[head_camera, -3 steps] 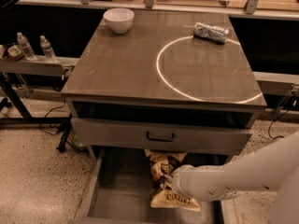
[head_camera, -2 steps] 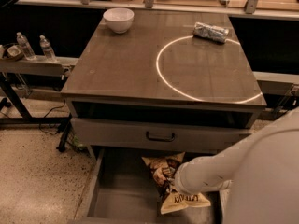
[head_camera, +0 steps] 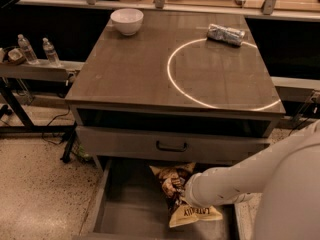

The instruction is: Pick brown chip bag from middle drawer and place on counter

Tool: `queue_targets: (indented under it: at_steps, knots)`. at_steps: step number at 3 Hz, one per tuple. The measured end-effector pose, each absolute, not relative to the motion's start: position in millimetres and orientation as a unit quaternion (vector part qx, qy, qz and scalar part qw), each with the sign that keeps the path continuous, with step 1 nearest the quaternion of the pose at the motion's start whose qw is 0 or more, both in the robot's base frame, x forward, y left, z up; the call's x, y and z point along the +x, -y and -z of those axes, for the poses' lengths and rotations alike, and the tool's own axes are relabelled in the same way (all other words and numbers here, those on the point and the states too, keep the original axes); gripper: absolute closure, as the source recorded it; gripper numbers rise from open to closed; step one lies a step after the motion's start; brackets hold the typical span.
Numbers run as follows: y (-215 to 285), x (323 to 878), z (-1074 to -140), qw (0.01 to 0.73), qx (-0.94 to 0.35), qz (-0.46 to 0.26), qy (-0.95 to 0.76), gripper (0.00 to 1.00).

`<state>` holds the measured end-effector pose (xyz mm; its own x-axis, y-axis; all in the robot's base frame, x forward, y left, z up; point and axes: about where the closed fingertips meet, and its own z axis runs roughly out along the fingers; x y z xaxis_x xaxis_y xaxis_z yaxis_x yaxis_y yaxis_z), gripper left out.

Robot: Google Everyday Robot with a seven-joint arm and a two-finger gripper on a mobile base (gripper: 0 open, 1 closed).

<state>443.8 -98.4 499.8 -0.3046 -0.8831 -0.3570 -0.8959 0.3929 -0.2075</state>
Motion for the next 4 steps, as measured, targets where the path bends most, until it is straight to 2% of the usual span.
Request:
queue_targets:
  at_steps: [2,3,4]
  knots:
    - [119.7,462.1,-532.6,0.253,-0.66,0.009,-0.707,1.0]
    - [170.4,454.2,-544.8,0.247,-0.689,0.056,-0.68,1.0]
    - [229.1,431.4,-529.7,0.169,-0.726,0.092,-0.66,1.0]
